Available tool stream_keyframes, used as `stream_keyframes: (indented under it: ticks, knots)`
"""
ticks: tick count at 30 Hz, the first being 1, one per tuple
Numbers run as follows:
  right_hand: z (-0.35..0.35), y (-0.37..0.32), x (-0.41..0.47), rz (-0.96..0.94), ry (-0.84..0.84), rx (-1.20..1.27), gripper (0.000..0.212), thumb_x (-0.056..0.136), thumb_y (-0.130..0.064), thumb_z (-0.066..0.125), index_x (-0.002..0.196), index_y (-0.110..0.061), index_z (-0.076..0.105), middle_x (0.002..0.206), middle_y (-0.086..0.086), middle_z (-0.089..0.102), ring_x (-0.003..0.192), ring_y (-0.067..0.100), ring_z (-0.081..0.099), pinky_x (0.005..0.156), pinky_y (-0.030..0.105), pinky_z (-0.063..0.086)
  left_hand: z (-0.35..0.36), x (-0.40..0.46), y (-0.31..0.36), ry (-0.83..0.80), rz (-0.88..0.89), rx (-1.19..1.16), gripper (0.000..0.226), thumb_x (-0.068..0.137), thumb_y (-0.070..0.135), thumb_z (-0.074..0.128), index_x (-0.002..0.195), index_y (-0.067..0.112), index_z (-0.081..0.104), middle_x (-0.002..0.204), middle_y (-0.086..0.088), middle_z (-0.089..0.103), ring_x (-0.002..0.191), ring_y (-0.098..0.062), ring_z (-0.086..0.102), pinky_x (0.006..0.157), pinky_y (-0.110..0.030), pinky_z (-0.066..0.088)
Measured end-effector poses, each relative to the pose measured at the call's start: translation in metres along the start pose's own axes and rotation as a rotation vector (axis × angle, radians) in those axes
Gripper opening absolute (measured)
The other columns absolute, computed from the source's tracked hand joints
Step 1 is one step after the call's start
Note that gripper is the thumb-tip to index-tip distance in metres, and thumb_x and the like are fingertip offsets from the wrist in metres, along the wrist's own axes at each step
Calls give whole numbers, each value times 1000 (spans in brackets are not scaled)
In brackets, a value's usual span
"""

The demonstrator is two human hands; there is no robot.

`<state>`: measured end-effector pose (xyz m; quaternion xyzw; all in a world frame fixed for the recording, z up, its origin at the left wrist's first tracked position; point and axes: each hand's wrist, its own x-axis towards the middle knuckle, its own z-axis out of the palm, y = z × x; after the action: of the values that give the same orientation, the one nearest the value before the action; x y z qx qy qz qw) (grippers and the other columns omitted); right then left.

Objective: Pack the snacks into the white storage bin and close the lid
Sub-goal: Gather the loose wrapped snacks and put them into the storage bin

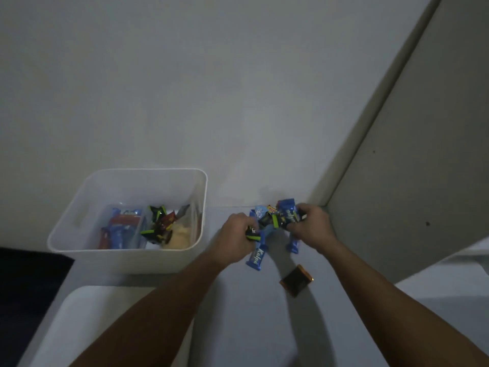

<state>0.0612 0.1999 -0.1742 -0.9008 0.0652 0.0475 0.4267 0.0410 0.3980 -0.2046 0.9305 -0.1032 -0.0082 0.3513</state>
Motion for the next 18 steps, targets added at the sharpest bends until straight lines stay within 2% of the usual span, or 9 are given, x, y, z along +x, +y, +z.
stream_keyframes:
  ticks: [1, 3, 4, 8, 12, 15, 18]
  knots:
    - [0, -13, 2, -23, 5, 36, 23, 64, -2, 74, 71, -22, 65, 61, -3, 63, 49, 8, 64, 50, 22, 55, -13, -1, 2, 26, 7, -4, 22, 60, 2, 70, 79, 13, 69, 85, -11, 62, 85, -28, 56, 70, -30, 41]
    - [3, -38, 5, -67, 19, 98, 22, 61, -4, 74, 74, -19, 67, 68, 1, 65, 60, 22, 70, 56, 38, 61, -41, -3, 4, 105, 38, 7, 22, 60, 2, 71, 79, 12, 69, 83, -12, 63, 82, -29, 56, 67, -23, 32]
    - [5, -53, 4, -88, 23, 121, 21, 62, -4, 75, 76, -18, 68, 71, 2, 66, 62, 26, 70, 56, 41, 61, -56, -6, 4, 140, 41, 14, 22, 60, 2, 71, 79, 12, 70, 83, -12, 63, 81, -27, 56, 67, -23, 32]
    - [25, -108, -6, -169, -57, 201, 23, 72, 3, 74, 92, -9, 68, 75, -4, 62, 55, 17, 63, 50, 27, 59, -110, -22, -9, 227, -17, -9, 24, 61, -1, 74, 82, 10, 71, 85, -10, 64, 79, -25, 58, 67, -23, 36]
    - [65, -150, -18, -210, -164, 184, 27, 70, 0, 78, 91, -12, 67, 77, -3, 63, 59, 18, 65, 54, 34, 61, -151, -49, -36, 232, -112, -11, 28, 63, 2, 79, 78, 21, 66, 83, 0, 60, 78, -17, 56, 68, -20, 38]
    - [99, -172, -26, -210, -229, 158, 26, 67, -2, 78, 85, -17, 66, 80, 7, 68, 64, 26, 70, 57, 41, 61, -169, -64, -57, 194, -178, -18, 31, 62, 1, 80, 74, 24, 62, 81, 2, 61, 77, -14, 57, 68, -18, 40]
    - [130, -184, -32, -159, -290, 129, 28, 64, -3, 77, 87, -15, 67, 92, 14, 69, 73, 31, 71, 62, 47, 61, -178, -69, -81, 162, -263, -39, 33, 62, 1, 80, 72, 25, 60, 83, -1, 63, 77, -18, 59, 67, -22, 44]
